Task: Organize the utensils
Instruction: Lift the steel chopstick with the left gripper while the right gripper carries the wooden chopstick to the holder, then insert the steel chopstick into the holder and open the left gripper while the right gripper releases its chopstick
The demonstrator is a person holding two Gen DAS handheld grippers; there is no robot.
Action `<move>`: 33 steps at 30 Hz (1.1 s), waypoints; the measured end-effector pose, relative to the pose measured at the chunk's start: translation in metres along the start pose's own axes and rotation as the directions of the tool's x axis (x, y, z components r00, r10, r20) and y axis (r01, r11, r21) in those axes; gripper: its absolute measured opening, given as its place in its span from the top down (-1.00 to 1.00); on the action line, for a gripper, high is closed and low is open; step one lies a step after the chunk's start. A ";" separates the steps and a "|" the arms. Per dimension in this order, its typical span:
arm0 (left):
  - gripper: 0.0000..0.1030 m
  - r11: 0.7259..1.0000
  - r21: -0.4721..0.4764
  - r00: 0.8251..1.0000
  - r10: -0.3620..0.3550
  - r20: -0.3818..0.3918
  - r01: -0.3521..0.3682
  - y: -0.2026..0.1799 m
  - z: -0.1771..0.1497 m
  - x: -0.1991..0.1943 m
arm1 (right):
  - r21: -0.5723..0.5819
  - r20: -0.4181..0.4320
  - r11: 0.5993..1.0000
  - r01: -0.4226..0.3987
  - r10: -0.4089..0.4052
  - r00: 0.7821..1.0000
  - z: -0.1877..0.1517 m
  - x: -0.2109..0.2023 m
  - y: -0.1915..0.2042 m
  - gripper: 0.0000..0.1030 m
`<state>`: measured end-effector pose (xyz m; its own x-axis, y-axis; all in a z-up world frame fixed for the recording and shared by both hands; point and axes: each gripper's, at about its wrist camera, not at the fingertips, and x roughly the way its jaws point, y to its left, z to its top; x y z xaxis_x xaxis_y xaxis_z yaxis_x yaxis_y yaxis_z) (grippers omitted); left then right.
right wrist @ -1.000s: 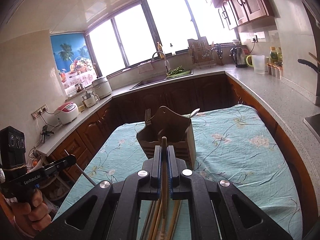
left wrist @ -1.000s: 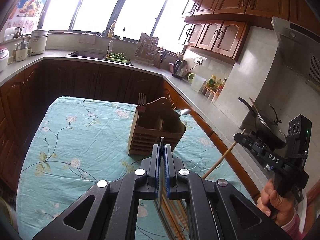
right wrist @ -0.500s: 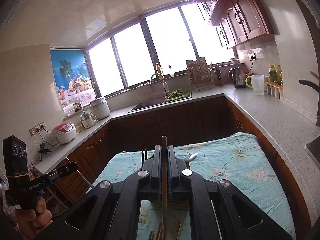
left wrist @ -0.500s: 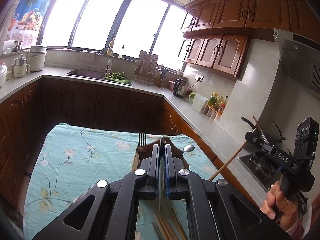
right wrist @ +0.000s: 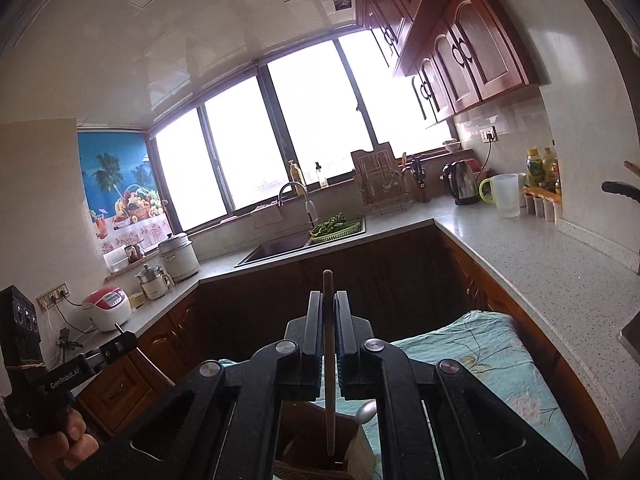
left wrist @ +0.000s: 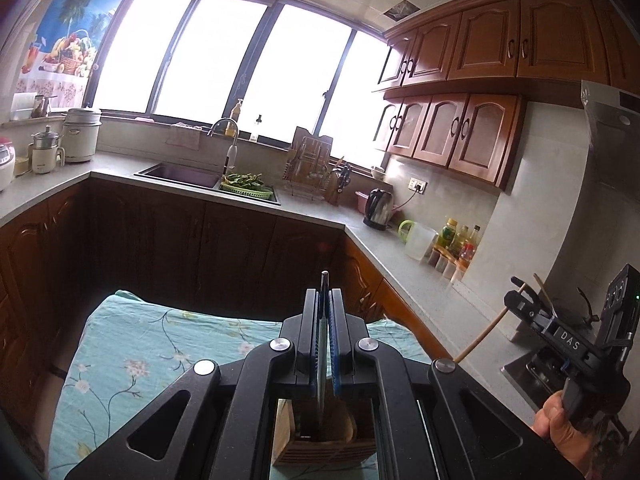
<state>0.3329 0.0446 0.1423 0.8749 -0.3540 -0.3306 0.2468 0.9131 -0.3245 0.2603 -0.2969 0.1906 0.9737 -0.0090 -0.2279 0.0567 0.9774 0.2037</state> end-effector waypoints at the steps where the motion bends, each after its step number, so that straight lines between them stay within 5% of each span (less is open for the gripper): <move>1: 0.95 1.000 -0.010 1.000 0.001 -0.005 -0.001 0.002 -0.003 0.008 | 0.006 -0.008 1.000 0.002 -0.002 1.000 -0.004 0.005 -0.002 0.90; 19: 0.95 0.990 -0.133 0.993 0.027 -0.114 -0.043 0.028 -0.052 0.121 | 0.030 -0.120 0.999 0.032 -0.029 0.992 -0.067 0.056 -0.023 0.90; 33: 0.89 0.987 -0.149 0.989 0.035 -0.146 -0.057 0.038 -0.044 0.128 | 0.050 -0.148 0.999 0.014 -0.007 0.989 -0.064 0.060 -0.027 0.80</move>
<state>0.4356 0.0252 0.0485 0.8130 -0.3474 -0.4673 0.1319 0.8915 -0.4333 0.3025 -0.3103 0.1102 0.9297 0.0157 -0.3680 0.0816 0.9655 0.2473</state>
